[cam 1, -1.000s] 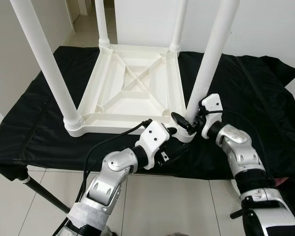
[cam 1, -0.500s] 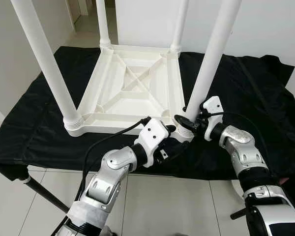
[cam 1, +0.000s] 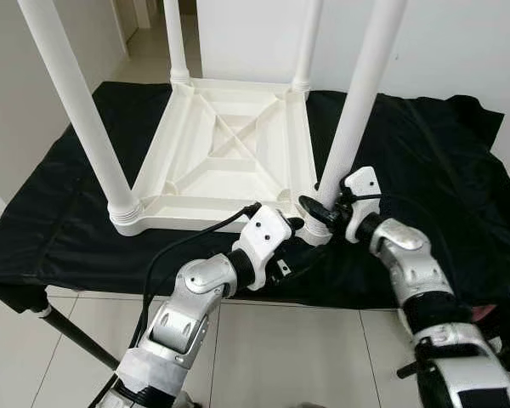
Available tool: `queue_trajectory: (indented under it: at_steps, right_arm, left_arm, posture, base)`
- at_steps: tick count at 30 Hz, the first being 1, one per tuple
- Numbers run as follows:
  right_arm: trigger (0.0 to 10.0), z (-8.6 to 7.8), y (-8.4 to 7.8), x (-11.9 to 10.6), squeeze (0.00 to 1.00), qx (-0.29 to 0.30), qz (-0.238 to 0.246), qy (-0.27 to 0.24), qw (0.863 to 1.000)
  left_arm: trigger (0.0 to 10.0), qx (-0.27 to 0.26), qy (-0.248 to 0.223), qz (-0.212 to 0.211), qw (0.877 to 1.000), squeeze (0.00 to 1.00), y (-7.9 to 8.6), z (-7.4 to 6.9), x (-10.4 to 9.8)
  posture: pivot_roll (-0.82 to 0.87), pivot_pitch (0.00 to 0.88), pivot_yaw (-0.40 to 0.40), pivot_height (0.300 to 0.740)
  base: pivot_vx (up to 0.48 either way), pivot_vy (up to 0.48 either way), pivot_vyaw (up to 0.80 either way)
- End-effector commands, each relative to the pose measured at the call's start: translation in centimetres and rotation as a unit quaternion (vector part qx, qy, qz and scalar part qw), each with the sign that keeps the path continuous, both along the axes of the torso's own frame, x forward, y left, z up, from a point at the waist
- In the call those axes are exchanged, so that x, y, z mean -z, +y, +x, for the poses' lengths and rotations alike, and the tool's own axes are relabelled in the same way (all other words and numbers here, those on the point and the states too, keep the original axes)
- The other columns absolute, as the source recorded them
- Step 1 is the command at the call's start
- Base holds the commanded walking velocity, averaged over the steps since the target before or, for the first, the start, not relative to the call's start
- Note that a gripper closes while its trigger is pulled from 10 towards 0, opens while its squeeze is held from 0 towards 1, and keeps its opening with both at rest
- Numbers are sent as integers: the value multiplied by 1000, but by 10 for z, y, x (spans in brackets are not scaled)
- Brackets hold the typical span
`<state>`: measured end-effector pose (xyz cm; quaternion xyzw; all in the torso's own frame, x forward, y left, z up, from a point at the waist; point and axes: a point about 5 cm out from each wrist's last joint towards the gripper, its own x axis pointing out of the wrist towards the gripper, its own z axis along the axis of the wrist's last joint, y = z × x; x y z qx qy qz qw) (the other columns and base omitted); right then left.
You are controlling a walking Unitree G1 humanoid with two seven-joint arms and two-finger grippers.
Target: Building children table
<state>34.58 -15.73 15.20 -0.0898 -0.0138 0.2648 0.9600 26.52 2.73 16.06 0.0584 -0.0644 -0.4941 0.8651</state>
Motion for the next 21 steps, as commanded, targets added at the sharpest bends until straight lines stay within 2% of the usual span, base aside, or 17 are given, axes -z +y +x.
queue_trajectory:
  at_steps: [1, 2, 4, 8, 10, 12, 14, 15, 16, 21]
  right_arm:
    - [10000, -3, 4, 8, 0, 55, 9, 24, 998]
    - [10000, -3, 4, 8, 0, 55, 9, 24, 998]
    - [10000, -10, 14, 13, 0, 125, 33, 27, 991]
    - [10000, -19, 22, 18, 0, 210, 48, 20, 976]
    - [10000, -19, 22, 18, 0, 210, 48, 20, 976]
    - [10000, -26, 27, 21, 0, 272, 61, 18, 960]
    - [10000, -26, 27, 21, 0, 272, 61, 18, 960]
    - [10000, -30, 31, 21, 0, 288, 66, 19, 955]
    - [10000, -32, 35, 21, 0, 285, 67, 20, 956]
    - [10000, -33, 30, 18, 0, 292, 64, 21, 954]
  left_arm:
    - [10000, -18, 2, -5, 1000, 0, 0, 0, -1]
    - [10000, -18, 2, -5, 1000, 0, 0, 0, -1]
    - [10000, -17, 2, -5, 1000, 0, -1, 0, -1]
    - [10000, -14, 2, -5, 1000, 0, -2, -1, 0]
    - [10000, -14, 2, -5, 1000, 0, -2, -1, 0]
    - [10000, -12, 2, -4, 1000, 0, -2, -1, 0]
    - [10000, -12, 2, -4, 1000, 0, -2, -1, 0]
    - [10000, -12, 2, -4, 1000, 0, -2, -1, 0]
    - [10000, -12, 3, -4, 1000, 0, -2, -2, 0]
    - [10000, -6, 3, -4, 1000, 0, -3, -3, 0]
  posture:
    - [-109, 46, 12, 740]
    - [-109, 46, 12, 740]
    - [-111, 46, 11, 740]
    - [-112, 41, 11, 740]
    - [-112, 41, 11, 740]
    - [-110, 38, 10, 740]
    - [-110, 38, 10, 740]
    - [-110, 38, 10, 740]
    - [-110, 36, 12, 740]
    - [-110, 36, 12, 740]
  base:
    - [0, 0, 0]
    - [0, 0, 0]
    - [0, 0, 0]
    - [0, 0, 0]
    - [0, 0, 0]
    - [0, 0, 0]
    - [0, 0, 0]
    - [0, 0, 0]
    - [0, 0, 0]
    - [0, 0, 0]
